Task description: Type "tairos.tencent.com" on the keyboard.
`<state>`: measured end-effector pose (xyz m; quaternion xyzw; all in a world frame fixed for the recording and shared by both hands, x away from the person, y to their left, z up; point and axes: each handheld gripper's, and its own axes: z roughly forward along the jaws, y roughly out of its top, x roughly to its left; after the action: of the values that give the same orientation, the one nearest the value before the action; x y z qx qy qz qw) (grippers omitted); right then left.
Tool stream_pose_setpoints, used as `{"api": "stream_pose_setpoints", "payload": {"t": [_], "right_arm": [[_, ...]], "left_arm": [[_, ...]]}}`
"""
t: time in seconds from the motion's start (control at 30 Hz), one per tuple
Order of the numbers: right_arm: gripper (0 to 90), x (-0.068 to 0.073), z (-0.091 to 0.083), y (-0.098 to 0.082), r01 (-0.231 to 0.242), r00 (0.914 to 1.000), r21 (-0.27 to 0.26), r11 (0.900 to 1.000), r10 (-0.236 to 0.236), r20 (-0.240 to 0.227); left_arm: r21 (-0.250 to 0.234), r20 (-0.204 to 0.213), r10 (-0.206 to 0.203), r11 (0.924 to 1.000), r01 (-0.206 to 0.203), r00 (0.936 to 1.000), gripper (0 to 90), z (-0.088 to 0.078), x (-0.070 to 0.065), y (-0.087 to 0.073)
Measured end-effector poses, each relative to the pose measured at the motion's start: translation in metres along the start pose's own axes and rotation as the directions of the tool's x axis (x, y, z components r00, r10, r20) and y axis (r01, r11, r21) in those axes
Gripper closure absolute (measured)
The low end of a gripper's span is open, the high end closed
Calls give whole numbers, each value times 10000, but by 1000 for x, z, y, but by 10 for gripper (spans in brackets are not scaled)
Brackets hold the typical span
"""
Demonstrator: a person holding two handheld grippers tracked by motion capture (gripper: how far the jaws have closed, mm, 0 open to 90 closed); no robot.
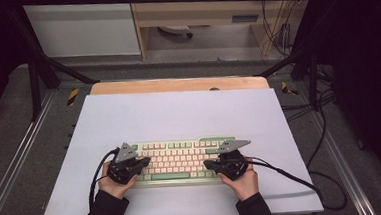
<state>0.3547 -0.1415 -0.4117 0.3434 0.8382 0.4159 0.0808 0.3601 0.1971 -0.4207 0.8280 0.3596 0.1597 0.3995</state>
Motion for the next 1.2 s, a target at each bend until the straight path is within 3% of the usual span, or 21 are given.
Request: {"api": "stream_pose_setpoints", "payload": {"t": [0.87, 1.2], "right_arm": [[900, 0, 0, -7, -44, 10000, -55, 10000, 43, -51], [900, 0, -2, -7, -52, 10000, -80, 10000, 52, -57]], "left_arm": [[213, 34, 134, 9997, -135, 9999, 900, 9, 1, -7], [18, 78, 169, 9999, -169, 9998, 900, 1, -1, -6]]}}
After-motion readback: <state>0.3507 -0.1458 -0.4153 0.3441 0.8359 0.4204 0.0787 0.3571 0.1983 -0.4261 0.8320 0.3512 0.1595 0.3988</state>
